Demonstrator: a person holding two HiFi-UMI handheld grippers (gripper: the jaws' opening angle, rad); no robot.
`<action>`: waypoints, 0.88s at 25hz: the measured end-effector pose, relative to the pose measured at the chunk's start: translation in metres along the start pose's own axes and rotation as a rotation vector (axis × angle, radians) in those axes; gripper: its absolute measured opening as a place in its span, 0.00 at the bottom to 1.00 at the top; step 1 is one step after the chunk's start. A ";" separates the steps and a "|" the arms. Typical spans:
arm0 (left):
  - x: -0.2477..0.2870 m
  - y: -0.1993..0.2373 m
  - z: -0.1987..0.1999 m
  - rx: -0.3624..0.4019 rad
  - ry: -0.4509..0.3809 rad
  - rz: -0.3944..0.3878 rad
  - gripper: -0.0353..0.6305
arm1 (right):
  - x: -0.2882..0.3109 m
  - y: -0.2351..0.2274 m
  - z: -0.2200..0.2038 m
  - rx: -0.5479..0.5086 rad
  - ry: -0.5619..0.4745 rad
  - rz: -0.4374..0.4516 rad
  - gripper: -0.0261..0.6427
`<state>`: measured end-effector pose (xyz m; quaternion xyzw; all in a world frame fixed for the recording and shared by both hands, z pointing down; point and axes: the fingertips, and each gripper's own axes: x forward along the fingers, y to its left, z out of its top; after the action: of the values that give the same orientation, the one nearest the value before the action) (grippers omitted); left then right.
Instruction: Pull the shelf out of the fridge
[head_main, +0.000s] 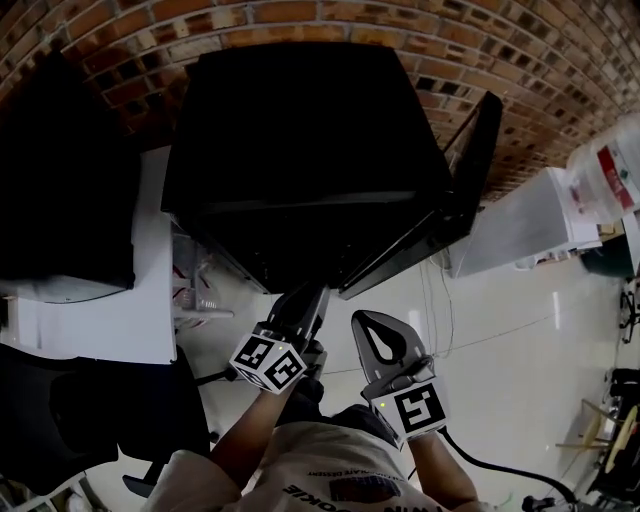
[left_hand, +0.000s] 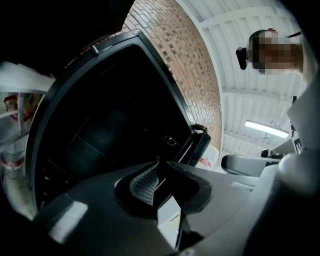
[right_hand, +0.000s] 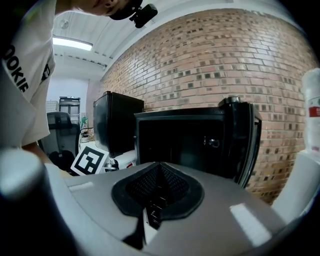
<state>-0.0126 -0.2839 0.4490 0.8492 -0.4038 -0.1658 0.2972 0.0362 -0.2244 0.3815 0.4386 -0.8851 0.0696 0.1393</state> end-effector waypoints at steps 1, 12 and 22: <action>0.002 0.006 -0.002 -0.008 -0.005 0.004 0.11 | 0.003 -0.001 0.001 0.009 -0.001 0.001 0.05; 0.012 0.086 -0.033 -0.239 -0.079 0.061 0.20 | 0.029 0.003 0.000 0.022 0.002 0.022 0.05; 0.027 0.158 -0.077 -0.467 -0.154 0.112 0.28 | 0.040 -0.003 -0.034 0.022 0.059 0.014 0.05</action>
<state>-0.0485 -0.3554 0.6081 0.7188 -0.4224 -0.3020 0.4624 0.0214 -0.2482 0.4266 0.4318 -0.8827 0.0933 0.1601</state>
